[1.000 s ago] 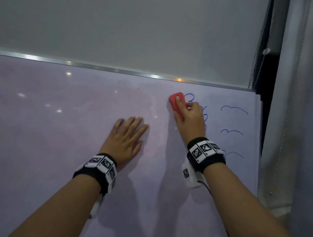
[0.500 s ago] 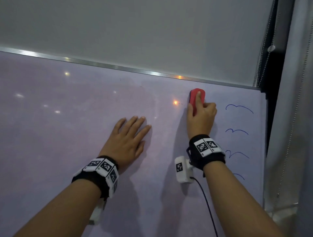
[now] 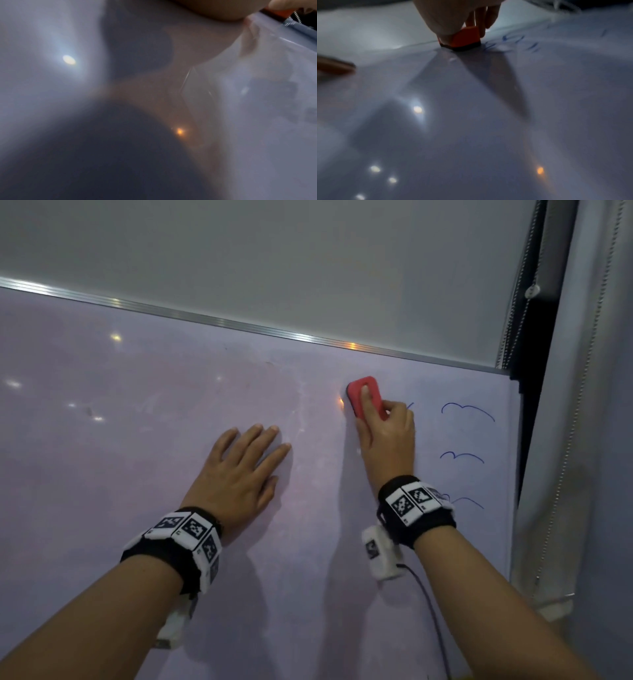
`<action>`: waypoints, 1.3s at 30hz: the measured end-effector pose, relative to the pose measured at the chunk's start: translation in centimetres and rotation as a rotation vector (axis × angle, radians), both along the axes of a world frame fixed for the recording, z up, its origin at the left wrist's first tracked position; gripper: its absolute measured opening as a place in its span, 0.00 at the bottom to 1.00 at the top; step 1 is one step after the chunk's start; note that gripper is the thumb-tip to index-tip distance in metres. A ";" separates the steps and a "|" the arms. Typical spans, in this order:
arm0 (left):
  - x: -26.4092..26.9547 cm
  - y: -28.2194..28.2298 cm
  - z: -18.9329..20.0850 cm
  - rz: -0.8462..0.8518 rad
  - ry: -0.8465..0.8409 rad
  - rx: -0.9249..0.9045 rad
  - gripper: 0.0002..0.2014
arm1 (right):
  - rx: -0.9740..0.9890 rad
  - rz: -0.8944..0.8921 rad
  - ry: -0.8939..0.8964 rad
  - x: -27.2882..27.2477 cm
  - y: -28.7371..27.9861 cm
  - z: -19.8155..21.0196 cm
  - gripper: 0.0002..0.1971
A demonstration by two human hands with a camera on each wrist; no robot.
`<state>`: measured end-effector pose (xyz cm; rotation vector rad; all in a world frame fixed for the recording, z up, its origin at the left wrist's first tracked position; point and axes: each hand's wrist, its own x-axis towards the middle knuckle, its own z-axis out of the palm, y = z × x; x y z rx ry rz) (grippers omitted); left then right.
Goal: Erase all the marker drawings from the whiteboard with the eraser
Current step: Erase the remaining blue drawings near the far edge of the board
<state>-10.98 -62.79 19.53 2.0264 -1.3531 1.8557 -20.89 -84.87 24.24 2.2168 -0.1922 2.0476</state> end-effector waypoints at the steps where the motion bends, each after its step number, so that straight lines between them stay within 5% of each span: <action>1: 0.0 0.0 0.0 -0.002 -0.001 -0.001 0.22 | -0.048 -0.040 0.005 -0.3 -1.1 -0.3 0.26; 7: 0.1 -0.1 0.1 -0.021 -0.006 -0.009 0.22 | 0.375 -0.096 -0.133 -1.3 -3.6 -0.9 0.24; 12: 0.1 -0.1 0.0 -0.016 -0.001 -0.012 0.22 | 0.045 -0.099 -0.003 -1.0 -1.9 -3.8 0.28; 14: 0.1 -0.2 0.0 -0.013 -0.003 -0.011 0.22 | 0.150 -0.073 -0.003 -1.8 -3.8 -2.9 0.21; 19: 0.1 0.0 0.1 -0.010 -0.008 -0.007 0.22 | 0.438 -0.128 -0.129 -2.2 -5.4 -1.6 0.24; 26: -0.2 0.1 0.0 0.002 0.014 0.000 0.23 | 0.059 -0.058 0.029 -2.3 -2.0 -8.4 0.31; 32: -0.1 0.0 0.0 0.005 0.026 0.021 0.23 | 0.569 -0.078 -0.121 -3.6 -5.5 -7.3 0.25; 36: -0.8 -0.9 -1.0 0.015 0.076 -0.051 0.23 | 0.205 0.034 0.025 -2.9 -0.6 -9.8 0.22; 39: -1.9 -3.4 -2.5 0.000 0.087 -0.013 0.23 | 0.111 0.032 0.085 -3.4 -0.9 -10.1 0.21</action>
